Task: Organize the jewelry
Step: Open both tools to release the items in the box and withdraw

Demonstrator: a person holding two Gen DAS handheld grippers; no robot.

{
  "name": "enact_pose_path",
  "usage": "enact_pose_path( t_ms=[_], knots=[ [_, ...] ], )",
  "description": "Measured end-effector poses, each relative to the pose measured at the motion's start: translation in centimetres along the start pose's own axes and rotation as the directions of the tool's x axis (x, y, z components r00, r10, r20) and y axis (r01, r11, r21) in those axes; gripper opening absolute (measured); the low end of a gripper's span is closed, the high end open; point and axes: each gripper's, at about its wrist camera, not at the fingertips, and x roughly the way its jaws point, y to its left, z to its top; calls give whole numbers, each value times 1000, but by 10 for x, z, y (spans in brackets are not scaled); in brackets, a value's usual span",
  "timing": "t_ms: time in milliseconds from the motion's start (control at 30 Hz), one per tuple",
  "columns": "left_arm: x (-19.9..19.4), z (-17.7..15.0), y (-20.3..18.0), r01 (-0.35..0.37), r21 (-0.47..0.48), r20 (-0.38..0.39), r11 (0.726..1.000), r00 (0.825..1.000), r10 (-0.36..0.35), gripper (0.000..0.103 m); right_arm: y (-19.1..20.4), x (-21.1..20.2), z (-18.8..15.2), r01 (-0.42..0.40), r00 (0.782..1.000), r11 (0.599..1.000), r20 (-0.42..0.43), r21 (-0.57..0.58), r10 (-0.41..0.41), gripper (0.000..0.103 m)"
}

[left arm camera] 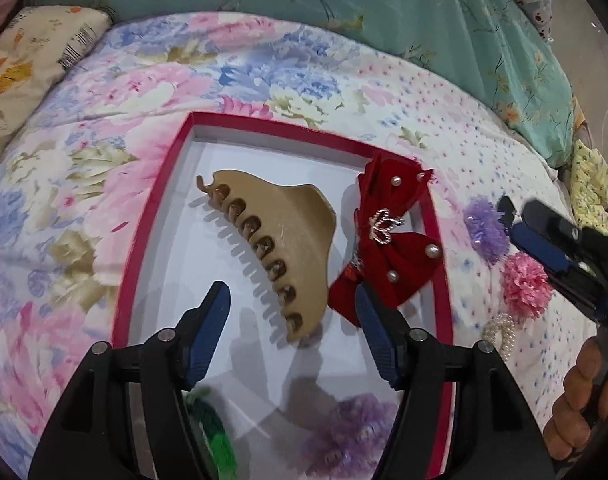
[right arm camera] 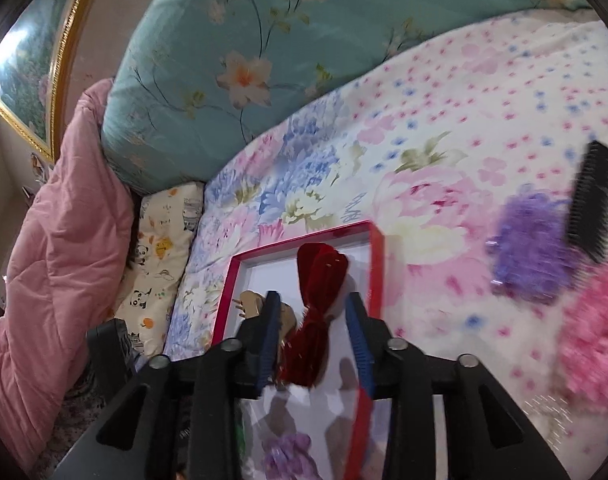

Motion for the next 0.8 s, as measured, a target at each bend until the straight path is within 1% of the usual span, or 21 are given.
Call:
enact_pose_path(
  t_ms=[67,133,167,233,267,300,367,600,800],
  knots=[
    [-12,-6,-2,12,-11,20,1000,1000,-12,65,-7,-15,-6,12,1000,1000,13,5,-12,38],
    [-22,-10,-5,23,-16,33,1000,999,-22,65,-15,-29,-11,24,999,1000,25,16,-24,40],
    [-27,-14,-7,29,-19,38,999,999,-29,65,-21,-38,-15,35,999,999,30,24,-35,43],
    [-36,-20,-12,46,-25,48,999,998,-44,65,-30,-49,-22,51,998,998,37,37,-52,43],
    [-39,-23,-15,55,-28,47,998,997,-54,69,-35,-55,-24,56,998,997,40,46,-58,44],
    [-41,-25,-17,64,-30,49,997,997,-63,71,-40,-61,-28,59,997,997,42,56,-62,44],
    [-48,-31,-25,81,-26,59,996,995,-79,72,-50,-75,-36,79,995,994,48,73,-82,44],
    [-61,-46,-55,131,3,58,991,990,-131,72,-82,-114,-55,127,988,984,69,129,-136,45],
    [-60,-56,-78,157,29,34,987,987,-158,72,-99,-135,-63,150,983,976,85,159,-165,45]
  ],
)
